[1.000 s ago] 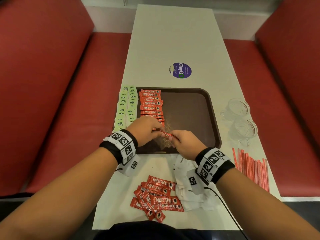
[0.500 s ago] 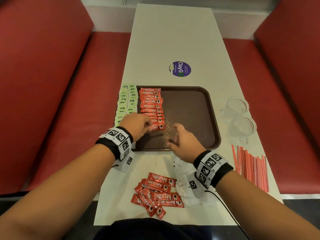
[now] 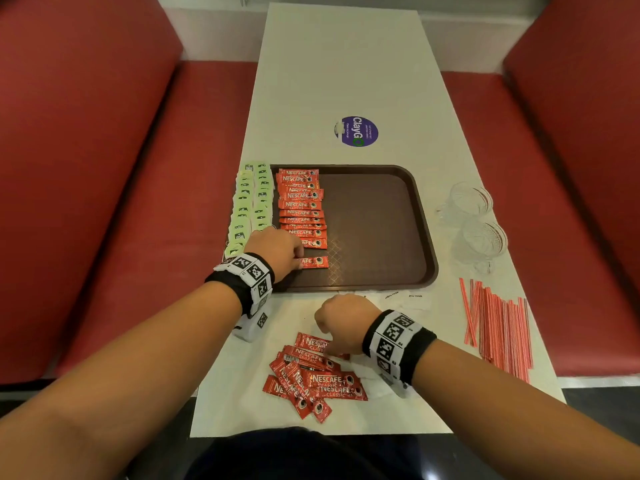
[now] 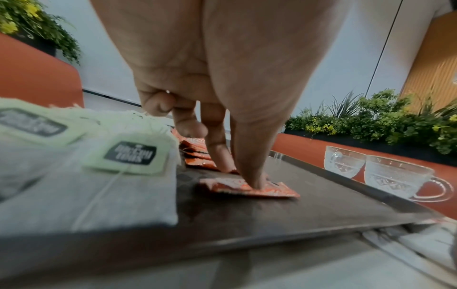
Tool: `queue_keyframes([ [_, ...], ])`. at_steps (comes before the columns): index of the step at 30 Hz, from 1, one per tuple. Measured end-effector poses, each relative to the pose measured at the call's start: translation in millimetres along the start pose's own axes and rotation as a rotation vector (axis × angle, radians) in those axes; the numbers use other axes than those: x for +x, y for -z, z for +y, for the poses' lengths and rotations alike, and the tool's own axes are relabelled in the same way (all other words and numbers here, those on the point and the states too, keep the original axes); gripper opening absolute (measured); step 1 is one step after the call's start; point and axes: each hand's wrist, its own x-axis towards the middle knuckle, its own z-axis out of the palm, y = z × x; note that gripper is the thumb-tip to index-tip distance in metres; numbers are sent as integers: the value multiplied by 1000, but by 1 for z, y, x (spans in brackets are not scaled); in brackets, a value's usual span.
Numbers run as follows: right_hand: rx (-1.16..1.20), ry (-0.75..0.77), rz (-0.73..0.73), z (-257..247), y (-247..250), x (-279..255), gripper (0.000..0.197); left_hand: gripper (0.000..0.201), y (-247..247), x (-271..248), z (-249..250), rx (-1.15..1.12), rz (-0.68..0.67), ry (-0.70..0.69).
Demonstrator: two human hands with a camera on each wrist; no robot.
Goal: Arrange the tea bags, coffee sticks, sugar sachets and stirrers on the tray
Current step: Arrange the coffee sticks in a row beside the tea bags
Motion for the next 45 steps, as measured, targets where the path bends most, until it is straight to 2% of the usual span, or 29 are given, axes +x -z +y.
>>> queue_keyframes([
  [4, -5, -9, 13, -1, 3, 2, 29, 10, 4, 3, 4, 55, -84, 1],
  [9, 44, 15, 14, 0, 3, 3, 7, 6, 7, 12, 6, 57, -71, 57],
  [13, 146, 0, 48, 6, 5, 0, 33, 4, 12, 18, 9, 86, -92, 77],
  [18, 287, -19, 99, 10, 6, -5, 30, 6, 17, 18, 10, 75, -88, 73],
  [22, 381, 20, 199, 11, 12, -16, 21, 13, 20, -4, 9, 30, 83, -33],
  [25, 451, 2, 274, 18, 13, -22, 27, 18, 18, -32, 9, 72, 102, -141],
  [28, 500, -43, 321, 28, 11, -26, 23, 20, 11, -59, 9, 126, 42, -262],
  [30, 537, -73, 334, 32, 9, -28, 17, 23, 3, -76, 11, 132, -50, -381],
  [33, 556, -114, 310, 33, 7, -31, 23, 34, -16, -92, 18, 145, -160, -508],
  [38, 535, -130, 338, 27, 4, -32, 27, 36, -37, -98, 23, 155, -169, -541],
  [42, 522, -97, 354, 26, 0, -34, 15, 26, -37, -98, 23, 154, -155, -512],
  [45, 459, -84, 272, 27, 0, -36, 28, 22, -35, -96, 22, 124, -109, -494],
])
